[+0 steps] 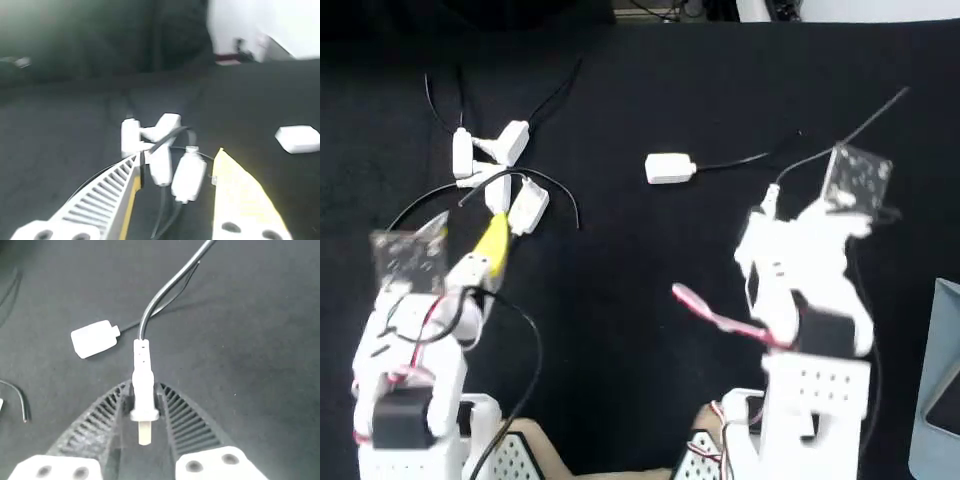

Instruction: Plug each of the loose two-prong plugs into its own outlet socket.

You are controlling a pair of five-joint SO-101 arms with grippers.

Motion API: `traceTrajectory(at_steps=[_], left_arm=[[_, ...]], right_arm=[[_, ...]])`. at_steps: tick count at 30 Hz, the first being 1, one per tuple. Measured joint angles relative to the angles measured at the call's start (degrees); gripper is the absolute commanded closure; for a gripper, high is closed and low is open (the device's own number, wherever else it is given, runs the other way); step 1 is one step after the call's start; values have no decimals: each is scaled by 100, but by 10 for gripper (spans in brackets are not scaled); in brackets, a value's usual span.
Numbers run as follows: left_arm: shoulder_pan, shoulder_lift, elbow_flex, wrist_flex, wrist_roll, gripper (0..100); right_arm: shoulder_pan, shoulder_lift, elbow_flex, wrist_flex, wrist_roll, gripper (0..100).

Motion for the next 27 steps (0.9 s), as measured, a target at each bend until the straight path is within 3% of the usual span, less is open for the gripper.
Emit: traceTrajectory(at_steps=[6, 18, 27], left_arm=[[818, 2338, -1020, -598, -264, 681], [1644, 7613, -4369, -651, -1477, 677], [2075, 10356, -6673, -659, -1934, 678]], right_arm=[[132, -835, 712, -352, -70, 987], [308, -914, 958, -633, -299, 987], [308, -914, 1108, -853, -299, 987]])
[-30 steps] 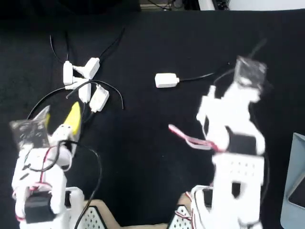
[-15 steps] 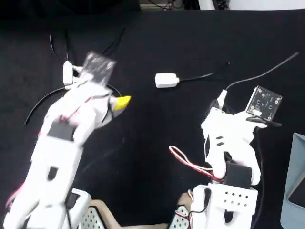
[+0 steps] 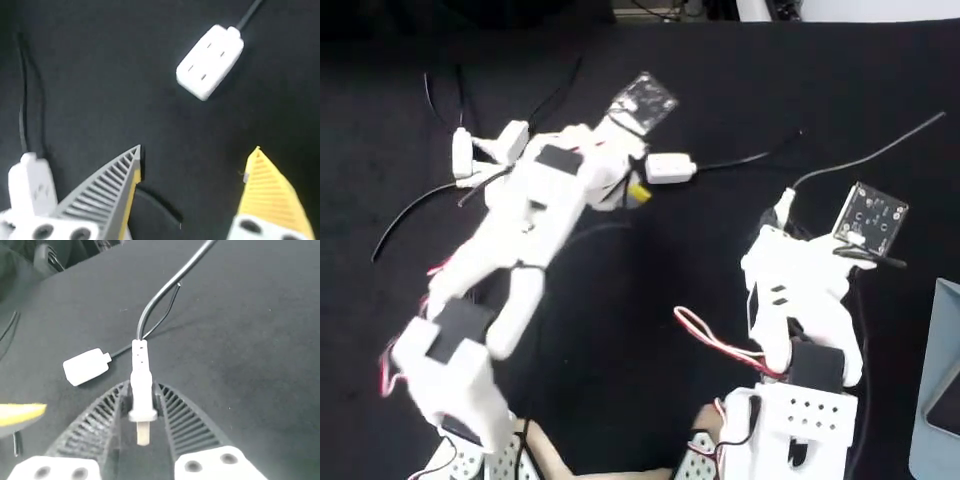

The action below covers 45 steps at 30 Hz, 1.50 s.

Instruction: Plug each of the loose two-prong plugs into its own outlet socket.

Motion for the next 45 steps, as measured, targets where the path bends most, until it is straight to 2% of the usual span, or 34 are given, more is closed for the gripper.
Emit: traceTrajectory(at_steps=[13, 24, 31, 39, 42, 45], left_arm=[[229, 2400, -2488, 0, -360, 679], [413, 3455, -3552, 123, -360, 680], [501, 3719, -3833, 167, -378, 823], [527, 3727, -3851, 193, -396, 923], [527, 3727, -3982, 501, -396, 945], [527, 3727, -4299, 1169, -387, 949]], right_arm=[[0, 0, 0, 0, 0, 986], [0, -18, 0, 0, 0, 986], [0, -18, 0, 0, 0, 986], [0, -18, 0, 0, 0, 986], [0, -18, 0, 0, 0, 986], [0, -18, 0, 0, 0, 986]])
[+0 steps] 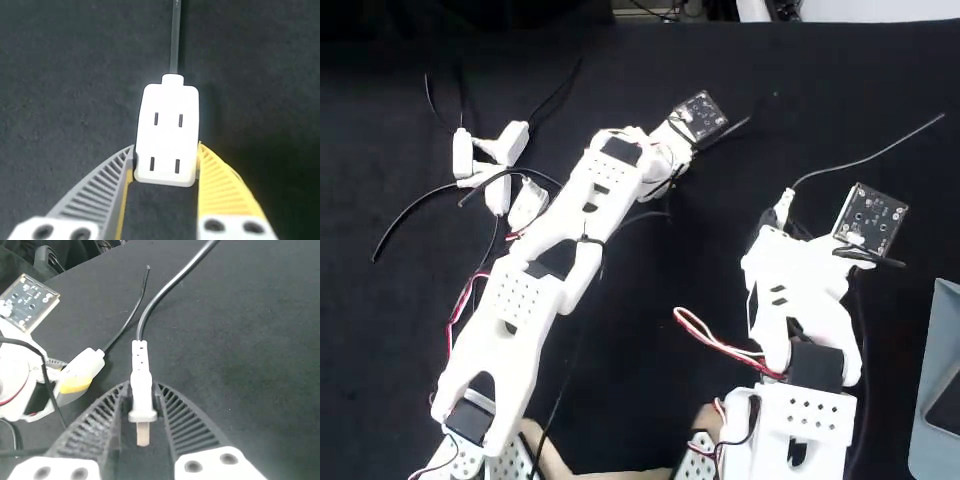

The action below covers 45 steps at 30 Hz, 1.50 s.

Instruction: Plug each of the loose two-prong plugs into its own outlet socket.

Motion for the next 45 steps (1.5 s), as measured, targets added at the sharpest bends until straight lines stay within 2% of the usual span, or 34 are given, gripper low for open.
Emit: traceTrajectory(at_steps=[7, 14, 21, 25, 30, 36, 40, 45], left_arm=[[9, 0, -1204, 1987, 237, 952], [18, 26, -3138, 4035, 536, 970], [-35, -44, -3262, 4308, 958, 971], [-35, -747, -2312, 4325, 1064, 971], [-35, -2523, -949, 4334, 1108, 970], [-299, -4352, 1284, 4299, 1310, 970], [-721, -5257, 2971, 3604, 1354, 969], [-958, -6224, 5284, 2233, 1266, 964]], right_arm=[[0, 0, 0, 0, 0, 986], [0, 0, 0, 0, 0, 986], [0, 0, 70, 0, 0, 986], [-9, 0, 132, 0, 0, 986], [-167, 0, 141, 0, 0, 986], [-211, 0, 141, 0, 0, 986], [-325, 0, 141, 0, 0, 986], [-360, 0, 141, 0, 0, 986]])
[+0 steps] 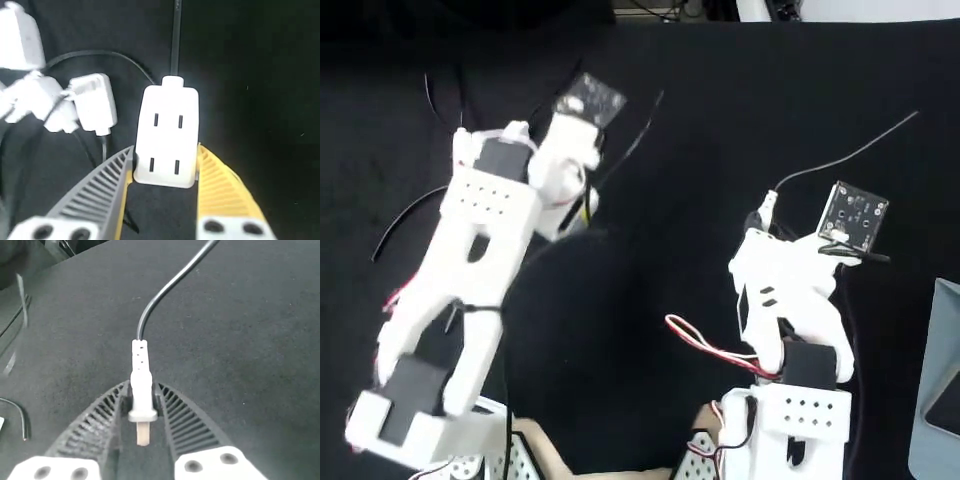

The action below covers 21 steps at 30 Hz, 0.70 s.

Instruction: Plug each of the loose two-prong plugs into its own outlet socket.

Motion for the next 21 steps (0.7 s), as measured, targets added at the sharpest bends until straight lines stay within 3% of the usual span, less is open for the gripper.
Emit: traceTrajectory(at_steps=[5, 13, 17, 21], left_arm=[[-18, -387, 1996, -1389, -132, 963], [-18, -448, 3815, -3095, -774, 946], [-35, -571, 4070, -3402, -941, 792], [-246, -571, 4079, -3473, -976, 765]], right_arm=[[-35, 0, 0, 0, 0, 986], [-35, 0, 0, 0, 0, 986], [-185, 0, 88, 0, 0, 986], [-334, 0, 141, 0, 79, 986]])
